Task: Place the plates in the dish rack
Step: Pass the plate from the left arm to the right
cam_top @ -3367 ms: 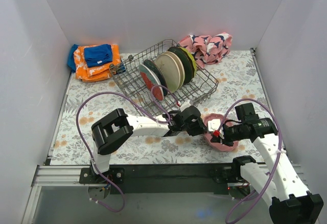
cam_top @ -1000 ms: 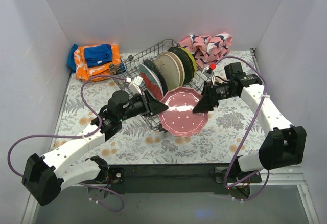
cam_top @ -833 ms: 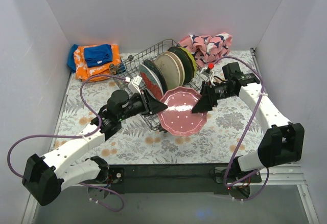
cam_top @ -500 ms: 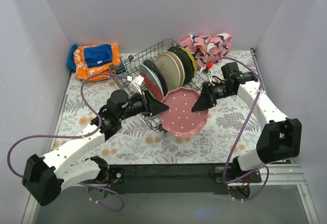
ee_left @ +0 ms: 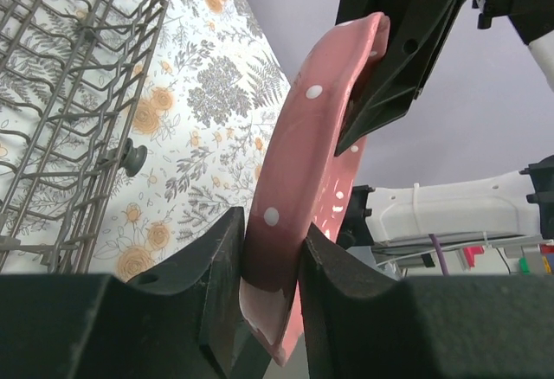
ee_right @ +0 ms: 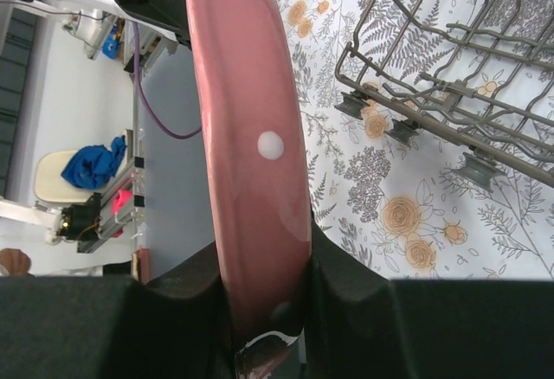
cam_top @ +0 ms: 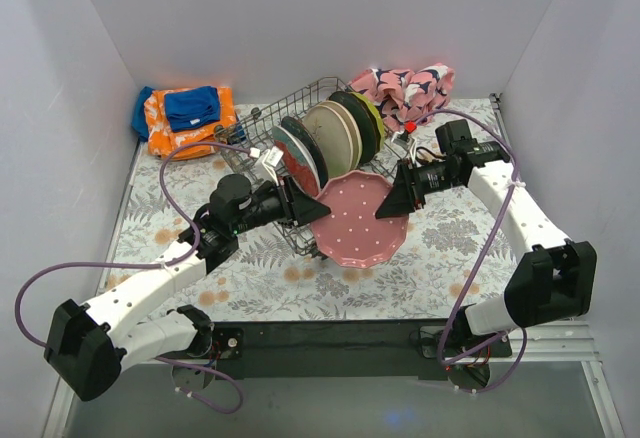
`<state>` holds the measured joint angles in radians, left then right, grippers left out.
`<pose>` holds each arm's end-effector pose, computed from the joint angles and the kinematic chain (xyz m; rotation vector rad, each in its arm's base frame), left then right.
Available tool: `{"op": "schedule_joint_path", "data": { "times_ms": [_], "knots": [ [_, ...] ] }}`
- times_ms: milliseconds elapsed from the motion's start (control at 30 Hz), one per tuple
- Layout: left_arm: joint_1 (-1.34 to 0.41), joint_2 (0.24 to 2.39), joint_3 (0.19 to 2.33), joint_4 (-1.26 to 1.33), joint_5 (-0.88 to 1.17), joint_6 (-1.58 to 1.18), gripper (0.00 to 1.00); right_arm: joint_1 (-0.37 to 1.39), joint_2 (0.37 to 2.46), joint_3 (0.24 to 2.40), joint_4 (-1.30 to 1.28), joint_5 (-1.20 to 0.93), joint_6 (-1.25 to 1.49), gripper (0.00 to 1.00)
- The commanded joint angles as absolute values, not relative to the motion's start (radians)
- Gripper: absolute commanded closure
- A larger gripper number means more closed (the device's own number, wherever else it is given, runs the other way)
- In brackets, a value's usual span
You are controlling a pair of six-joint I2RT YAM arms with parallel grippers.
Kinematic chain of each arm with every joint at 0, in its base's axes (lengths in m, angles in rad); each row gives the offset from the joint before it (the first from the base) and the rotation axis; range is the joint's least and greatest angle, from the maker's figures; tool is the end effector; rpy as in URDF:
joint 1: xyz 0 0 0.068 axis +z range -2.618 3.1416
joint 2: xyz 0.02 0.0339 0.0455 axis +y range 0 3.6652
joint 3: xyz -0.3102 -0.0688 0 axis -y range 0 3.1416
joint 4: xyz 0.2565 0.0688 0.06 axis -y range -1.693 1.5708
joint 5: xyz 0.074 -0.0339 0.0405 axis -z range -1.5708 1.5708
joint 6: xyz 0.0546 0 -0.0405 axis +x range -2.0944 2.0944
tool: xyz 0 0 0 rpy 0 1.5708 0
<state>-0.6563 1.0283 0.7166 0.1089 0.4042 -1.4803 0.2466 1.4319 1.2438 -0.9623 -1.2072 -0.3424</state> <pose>0.1802 -0.1659 0.3326 -0.5361 2.1307 -1.7623 0.2575 0.1174 0.3464 -0.9711 2.0598 1.5285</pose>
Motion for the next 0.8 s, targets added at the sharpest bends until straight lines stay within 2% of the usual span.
{"op": "schedule_joint_path", "data": {
  "times_ms": [0, 33, 67, 200, 300, 500, 633, 767],
  "knots": [
    [-0.643, 1.031, 0.764, 0.08, 0.413, -1.51, 0.72, 0.265, 1.367, 1.308, -0.928, -1.299, -0.411, 0.99],
    [-0.643, 1.028, 0.767, 0.068, 0.41, -1.502, 0.71, 0.267, 1.367, 1.307, -0.927, -1.298, -0.41, 0.99],
    [-0.643, 1.013, 0.77, 0.031, 0.402, -1.49, 0.63, 0.265, 1.367, 1.307, -0.923, -1.299, -0.408, 0.99],
    [-0.643, 0.961, 0.811, -0.127, 0.312, -1.413, 0.49, 0.265, 1.371, 1.308, -0.913, -1.307, -0.397, 0.99],
    [-0.643, 0.921, 0.853, -0.242, 0.23, -1.349, 0.44, 0.265, 1.373, 1.308, -0.902, -1.316, -0.387, 0.99],
    [-0.643, 0.861, 0.913, -0.409, 0.055, -1.269, 0.43, 0.281, 1.373, 1.324, -0.861, -1.295, -0.333, 0.99],
    [-0.643, 0.783, 0.945, -0.488, -0.121, -1.235, 0.42, 0.334, 1.342, 1.322, -0.714, -1.206, -0.226, 0.99],
    [-0.643, 0.712, 0.962, -0.56, -0.271, -1.221, 0.36, 0.414, 1.315, 1.307, -0.542, -1.125, -0.086, 0.99]
  ]
}}
